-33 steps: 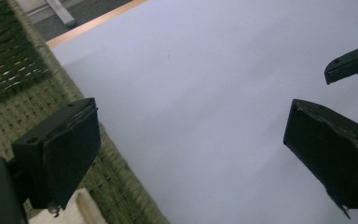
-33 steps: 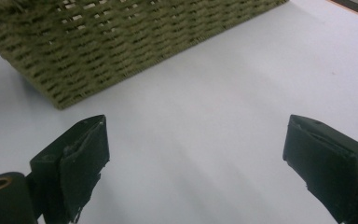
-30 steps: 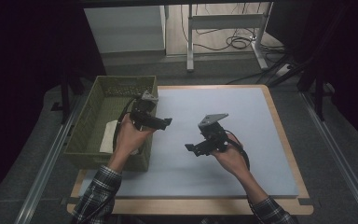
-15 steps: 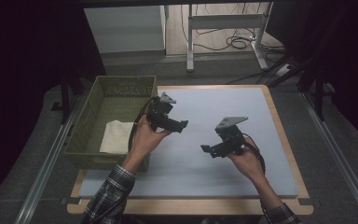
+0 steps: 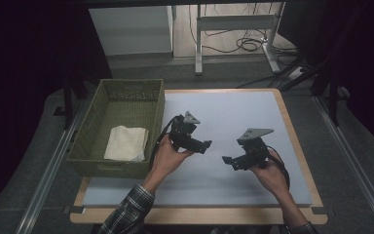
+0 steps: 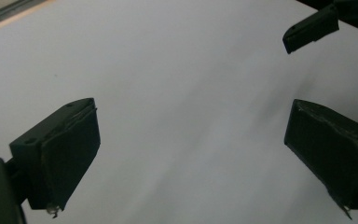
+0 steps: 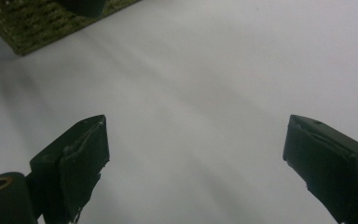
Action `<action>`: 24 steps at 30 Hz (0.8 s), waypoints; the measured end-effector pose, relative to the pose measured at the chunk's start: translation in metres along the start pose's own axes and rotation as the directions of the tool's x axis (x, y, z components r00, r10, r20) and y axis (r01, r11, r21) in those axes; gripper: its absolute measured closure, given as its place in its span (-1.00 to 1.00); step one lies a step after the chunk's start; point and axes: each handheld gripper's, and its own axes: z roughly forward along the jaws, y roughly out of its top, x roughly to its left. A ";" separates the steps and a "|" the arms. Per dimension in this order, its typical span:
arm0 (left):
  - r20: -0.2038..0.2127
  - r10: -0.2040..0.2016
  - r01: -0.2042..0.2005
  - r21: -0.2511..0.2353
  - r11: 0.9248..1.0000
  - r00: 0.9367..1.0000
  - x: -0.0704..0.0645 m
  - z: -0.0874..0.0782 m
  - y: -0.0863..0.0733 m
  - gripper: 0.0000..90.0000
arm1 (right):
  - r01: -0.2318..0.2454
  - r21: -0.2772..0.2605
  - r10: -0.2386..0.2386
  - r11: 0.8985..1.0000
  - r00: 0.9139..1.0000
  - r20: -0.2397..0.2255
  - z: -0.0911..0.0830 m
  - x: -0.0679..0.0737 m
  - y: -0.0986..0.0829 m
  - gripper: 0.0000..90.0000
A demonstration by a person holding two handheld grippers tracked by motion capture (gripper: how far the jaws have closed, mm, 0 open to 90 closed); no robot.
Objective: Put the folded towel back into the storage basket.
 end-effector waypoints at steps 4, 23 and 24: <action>0.019 0.002 -0.002 0.000 1.000 1.000 -0.009 0.007 -0.016 -0.92 | -0.005 0.011 0.005 1.000 1.000 0.011 -0.003 -0.001 -0.012 -0.84; 0.005 -0.044 0.044 0.029 0.999 0.999 -0.019 0.006 -0.095 -0.91 | -0.030 0.030 0.029 0.999 0.999 0.039 -0.011 -0.003 -0.067 -0.84; 0.010 -0.041 0.040 0.033 0.999 0.999 -0.020 0.006 -0.098 -0.89 | -0.031 0.031 0.029 0.999 0.999 0.041 -0.011 -0.003 -0.069 -0.84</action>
